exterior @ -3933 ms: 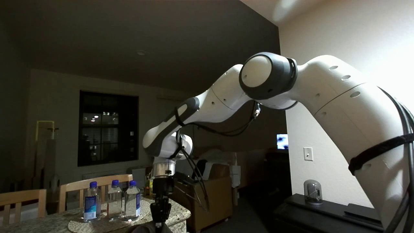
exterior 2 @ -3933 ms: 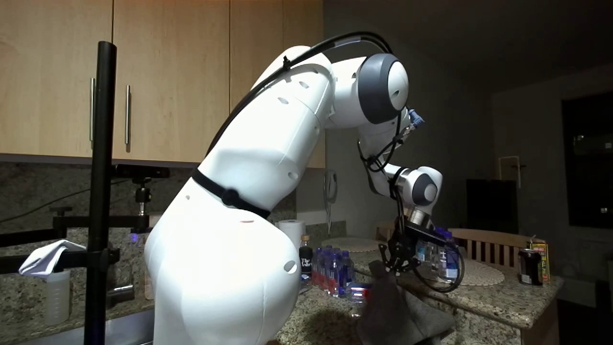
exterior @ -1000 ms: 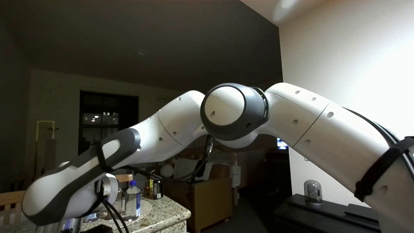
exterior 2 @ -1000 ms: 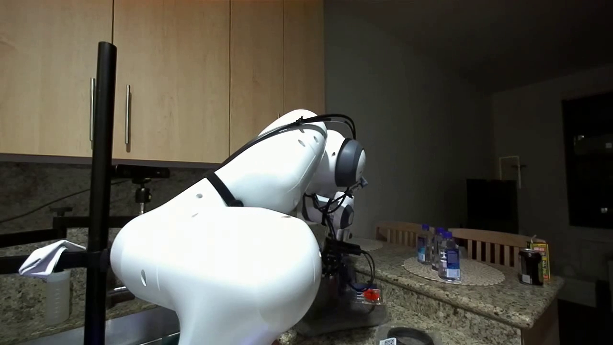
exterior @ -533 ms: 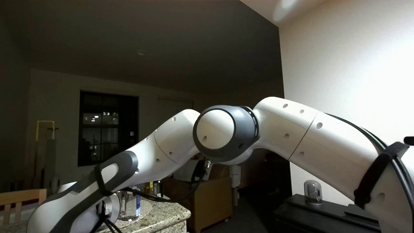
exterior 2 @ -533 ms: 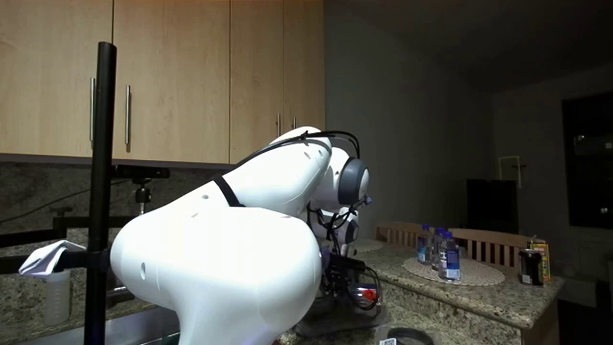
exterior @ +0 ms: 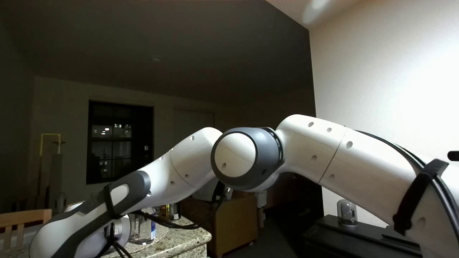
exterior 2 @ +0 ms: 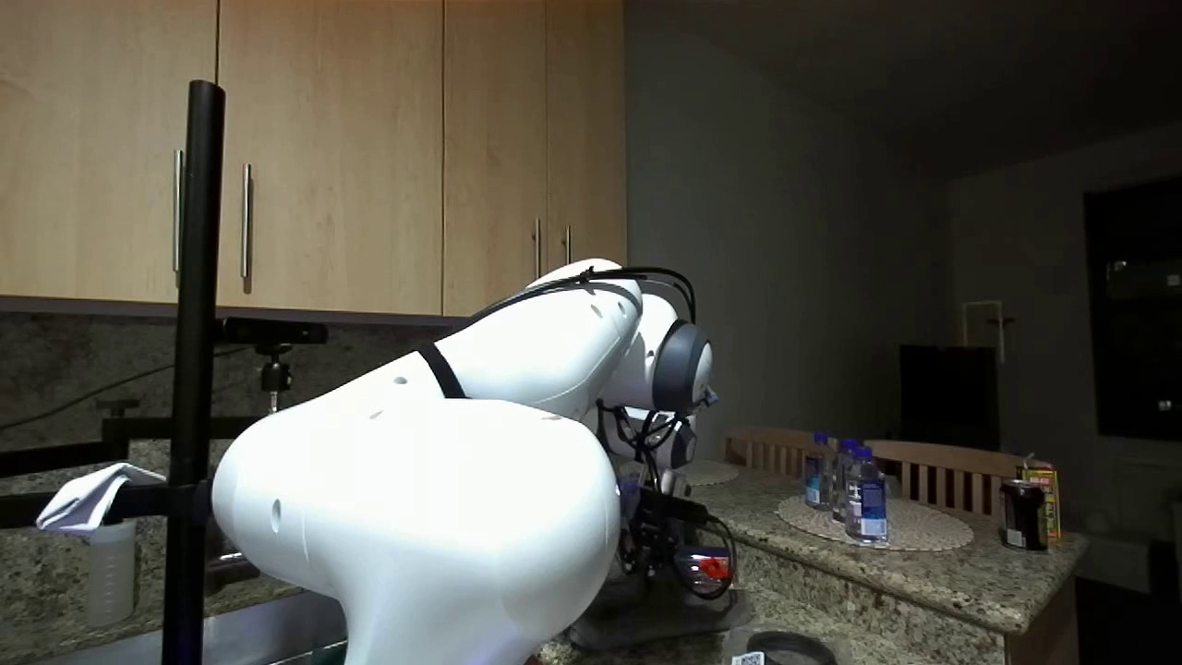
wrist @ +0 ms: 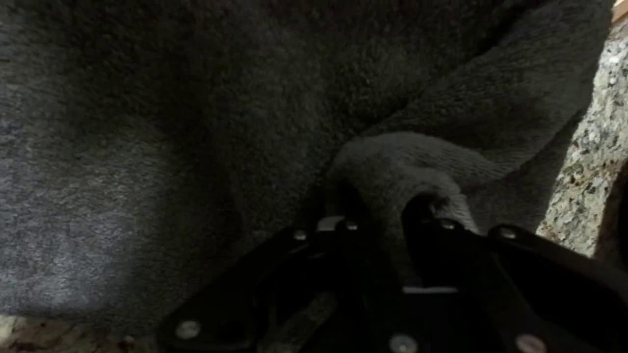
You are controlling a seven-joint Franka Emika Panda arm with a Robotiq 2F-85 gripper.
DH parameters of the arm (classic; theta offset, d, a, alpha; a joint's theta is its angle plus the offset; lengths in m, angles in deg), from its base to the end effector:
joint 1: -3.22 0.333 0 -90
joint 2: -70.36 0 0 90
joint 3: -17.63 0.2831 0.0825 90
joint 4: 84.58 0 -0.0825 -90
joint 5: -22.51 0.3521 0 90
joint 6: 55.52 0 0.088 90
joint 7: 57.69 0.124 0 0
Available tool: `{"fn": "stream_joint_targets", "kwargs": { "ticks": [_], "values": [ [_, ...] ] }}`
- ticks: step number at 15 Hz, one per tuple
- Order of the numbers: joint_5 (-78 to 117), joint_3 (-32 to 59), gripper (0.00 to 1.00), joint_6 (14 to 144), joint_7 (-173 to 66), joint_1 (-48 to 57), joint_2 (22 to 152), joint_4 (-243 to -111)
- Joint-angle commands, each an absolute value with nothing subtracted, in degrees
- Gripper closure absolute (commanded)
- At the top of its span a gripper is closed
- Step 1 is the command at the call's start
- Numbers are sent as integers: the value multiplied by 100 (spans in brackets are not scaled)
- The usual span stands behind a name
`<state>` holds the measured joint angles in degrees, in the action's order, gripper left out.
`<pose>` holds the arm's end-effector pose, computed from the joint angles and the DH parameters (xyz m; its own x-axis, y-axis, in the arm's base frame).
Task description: Move the bag to the left on the counter
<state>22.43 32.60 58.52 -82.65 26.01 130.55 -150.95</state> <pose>0.5643 0.3835 0.1339 0.5369 0.8394 -0.0843 0.7942 -0.5366 -0.2853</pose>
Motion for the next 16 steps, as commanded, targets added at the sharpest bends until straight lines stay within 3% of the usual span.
{"fn": "stream_joint_targets", "kwargs": {
  "ticks": [1,7,9,16],
  "values": [
    [2213,3196,43,5572,-8117,2656,13024,-14972],
    [2343,3345,4,4941,-8225,2551,12748,-14885],
    [2404,3428,0,4652,-8285,2487,12590,-14834],
    [2526,3419,0,3498,-8283,2192,11906,-14702]
  ]
}}
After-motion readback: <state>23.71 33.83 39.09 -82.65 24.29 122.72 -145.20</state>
